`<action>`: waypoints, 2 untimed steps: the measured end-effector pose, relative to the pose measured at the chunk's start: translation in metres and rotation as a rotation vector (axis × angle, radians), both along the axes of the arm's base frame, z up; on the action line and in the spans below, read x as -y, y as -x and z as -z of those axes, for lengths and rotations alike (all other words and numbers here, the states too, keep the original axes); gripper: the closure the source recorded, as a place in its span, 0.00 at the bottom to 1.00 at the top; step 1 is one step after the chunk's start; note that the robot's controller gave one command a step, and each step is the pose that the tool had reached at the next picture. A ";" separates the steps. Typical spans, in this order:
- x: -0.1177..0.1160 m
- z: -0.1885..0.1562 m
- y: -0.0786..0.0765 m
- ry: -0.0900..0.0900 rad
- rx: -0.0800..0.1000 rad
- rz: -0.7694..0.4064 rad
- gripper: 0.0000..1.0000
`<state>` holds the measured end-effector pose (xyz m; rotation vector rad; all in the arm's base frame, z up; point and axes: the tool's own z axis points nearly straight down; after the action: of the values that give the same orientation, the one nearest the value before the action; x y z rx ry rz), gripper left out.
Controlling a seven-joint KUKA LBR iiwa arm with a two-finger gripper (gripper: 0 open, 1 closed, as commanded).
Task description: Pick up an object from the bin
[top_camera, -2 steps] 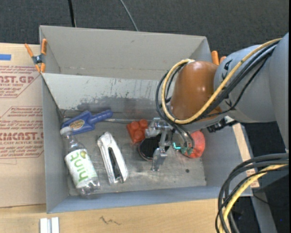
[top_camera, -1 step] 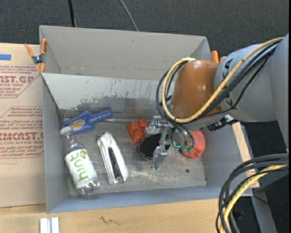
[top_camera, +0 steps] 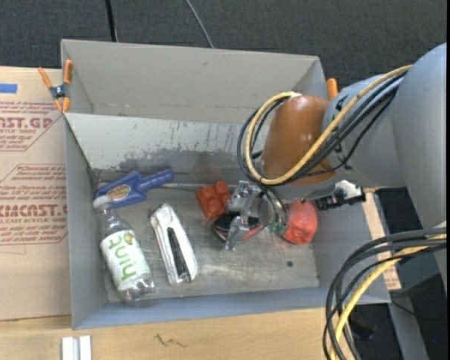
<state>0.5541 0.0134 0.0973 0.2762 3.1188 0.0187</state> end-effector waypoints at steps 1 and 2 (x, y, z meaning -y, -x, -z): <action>0.000 0.000 0.000 0.000 0.000 0.000 1.00; -0.001 -0.001 0.002 0.003 0.009 0.004 1.00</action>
Offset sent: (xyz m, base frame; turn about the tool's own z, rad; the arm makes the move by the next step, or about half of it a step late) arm 0.0099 -0.0039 0.1164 0.0023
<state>0.5518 0.0146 0.0979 0.2809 3.1095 0.0155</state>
